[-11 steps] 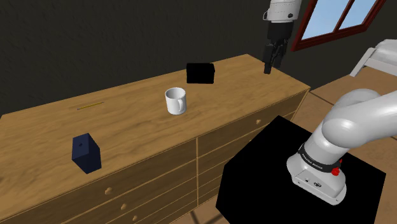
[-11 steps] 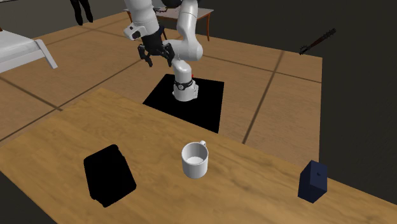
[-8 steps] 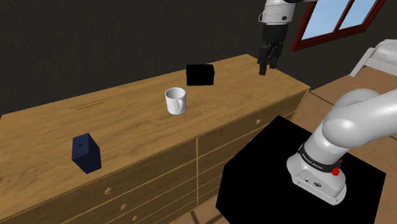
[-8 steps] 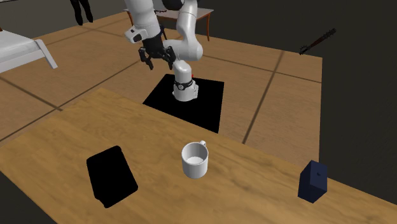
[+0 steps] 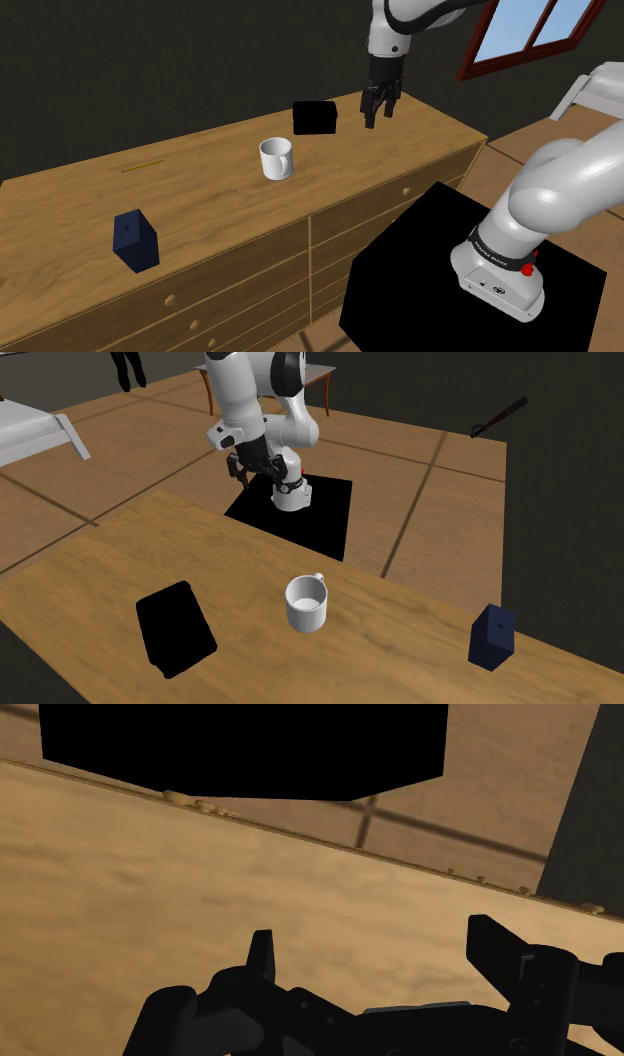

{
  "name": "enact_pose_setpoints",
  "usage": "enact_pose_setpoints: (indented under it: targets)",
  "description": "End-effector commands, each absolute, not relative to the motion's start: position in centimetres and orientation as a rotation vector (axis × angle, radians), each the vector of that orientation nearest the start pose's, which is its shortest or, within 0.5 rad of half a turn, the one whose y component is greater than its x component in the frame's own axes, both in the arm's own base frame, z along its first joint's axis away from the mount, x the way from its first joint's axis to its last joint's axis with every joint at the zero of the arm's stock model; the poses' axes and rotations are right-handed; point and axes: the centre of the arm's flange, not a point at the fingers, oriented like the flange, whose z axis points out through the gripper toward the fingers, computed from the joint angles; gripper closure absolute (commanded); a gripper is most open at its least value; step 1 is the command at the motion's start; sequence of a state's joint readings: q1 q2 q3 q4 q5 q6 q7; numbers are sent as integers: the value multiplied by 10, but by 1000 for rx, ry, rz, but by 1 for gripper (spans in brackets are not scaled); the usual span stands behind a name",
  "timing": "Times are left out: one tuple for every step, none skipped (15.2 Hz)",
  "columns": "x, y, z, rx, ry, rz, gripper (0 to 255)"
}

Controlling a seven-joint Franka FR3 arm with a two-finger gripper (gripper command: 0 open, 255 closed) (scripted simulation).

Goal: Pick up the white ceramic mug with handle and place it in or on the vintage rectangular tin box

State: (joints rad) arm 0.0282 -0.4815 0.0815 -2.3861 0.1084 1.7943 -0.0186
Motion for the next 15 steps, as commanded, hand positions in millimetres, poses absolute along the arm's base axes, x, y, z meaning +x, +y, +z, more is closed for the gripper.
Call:
enact_pose_setpoints:
  targets:
    - [409,68,478,-3079,-130,153,0]
    - [418,75,473,-3082,-129,144,0]
    - [427,83,469,-3086,-128,135,0]
    - [437,90,464,-3089,-127,126,0]
    - [446,97,459,-3093,-125,117,0]
    - [456,104,455,-3096,-124,107,0]
    - [465,111,450,-3100,-122,98,0]
    - [475,118,446,-3103,-121,89,0]
    - [484,125,442,-3106,-120,79,0]
    - [494,132,437,-3110,-118,70,0]
    - [503,139,433,-3113,-117,61,0]
    - [513,146,429,-3116,-116,51,0]
    - [523,153,424,-3120,-114,42,0]
    - [533,160,420,-3123,-113,32,0]
    - [542,167,416,-3126,-112,23,0]
